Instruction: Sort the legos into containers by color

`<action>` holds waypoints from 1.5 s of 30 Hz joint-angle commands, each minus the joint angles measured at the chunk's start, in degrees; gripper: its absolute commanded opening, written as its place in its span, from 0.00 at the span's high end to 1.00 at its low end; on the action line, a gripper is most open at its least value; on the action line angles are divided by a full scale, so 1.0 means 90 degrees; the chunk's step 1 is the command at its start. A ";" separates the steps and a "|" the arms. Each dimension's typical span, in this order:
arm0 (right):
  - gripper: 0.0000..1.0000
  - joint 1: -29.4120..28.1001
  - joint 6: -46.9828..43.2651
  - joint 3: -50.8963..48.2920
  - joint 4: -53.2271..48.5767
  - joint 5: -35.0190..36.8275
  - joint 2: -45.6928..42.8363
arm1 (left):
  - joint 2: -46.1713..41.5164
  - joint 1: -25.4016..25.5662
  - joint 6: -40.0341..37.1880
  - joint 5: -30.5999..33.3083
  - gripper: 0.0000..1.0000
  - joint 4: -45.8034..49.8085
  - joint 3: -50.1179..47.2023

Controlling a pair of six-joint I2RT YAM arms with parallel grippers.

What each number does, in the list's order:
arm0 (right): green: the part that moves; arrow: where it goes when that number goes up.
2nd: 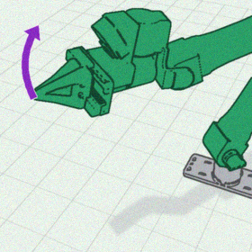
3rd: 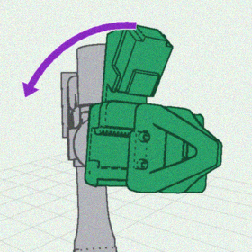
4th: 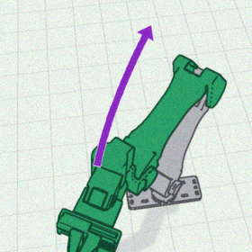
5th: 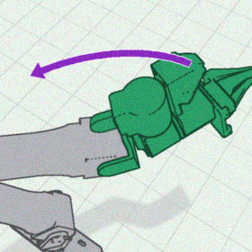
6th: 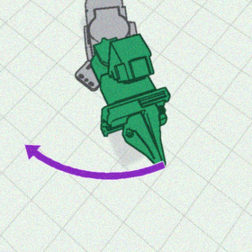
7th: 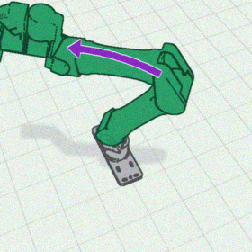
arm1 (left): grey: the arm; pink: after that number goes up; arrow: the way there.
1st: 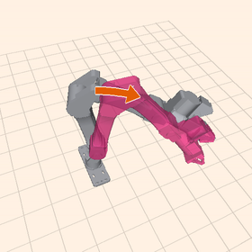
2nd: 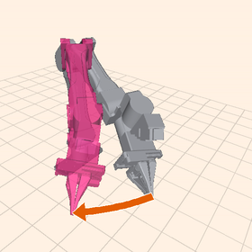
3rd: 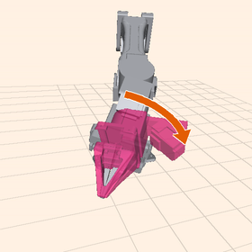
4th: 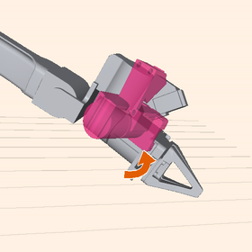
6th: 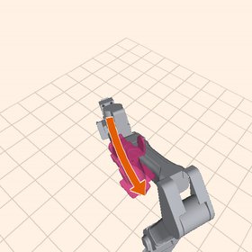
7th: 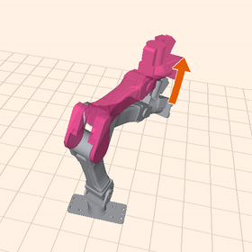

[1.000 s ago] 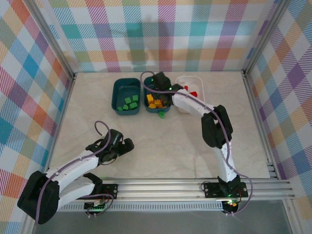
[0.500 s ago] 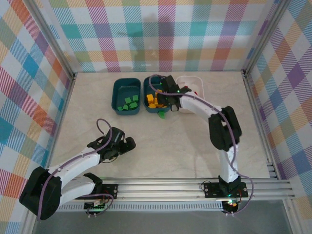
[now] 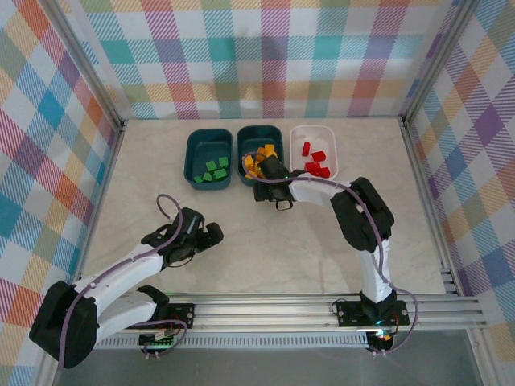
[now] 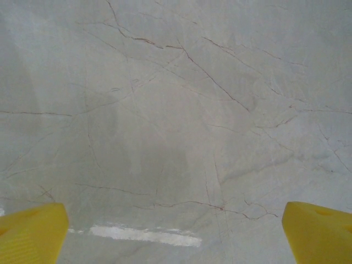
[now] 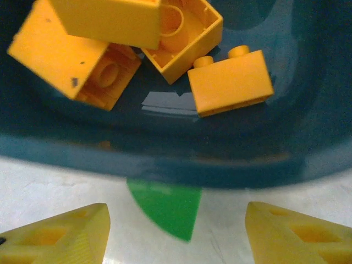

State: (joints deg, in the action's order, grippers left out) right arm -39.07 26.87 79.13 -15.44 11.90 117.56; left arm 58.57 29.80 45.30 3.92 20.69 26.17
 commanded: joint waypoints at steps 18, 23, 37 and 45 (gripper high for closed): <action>0.73 -0.0202 -0.0149 -0.0488 0.0798 0.0586 -0.0206 | 0.0019 -0.0040 0.0084 0.0064 0.00 0.0206 -0.0008; 0.73 -0.0500 -0.0149 -0.1189 0.0830 0.0719 -0.1060 | -0.0205 -0.0040 -0.0025 0.0366 0.00 0.0483 0.0094; 0.72 -0.0776 -0.0700 0.1440 0.0775 -0.0989 0.0161 | -0.0020 -0.1661 -0.0293 -0.1122 0.00 0.0286 0.0109; 0.68 -0.0784 -0.0976 0.3363 0.0187 -0.1098 0.1490 | -0.0237 -0.1671 -0.0376 -0.1249 0.00 0.0419 -0.0079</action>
State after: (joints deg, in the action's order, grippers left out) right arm -45.82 20.36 105.25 -10.50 3.57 128.79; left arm 57.71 15.22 42.81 -5.32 23.94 26.13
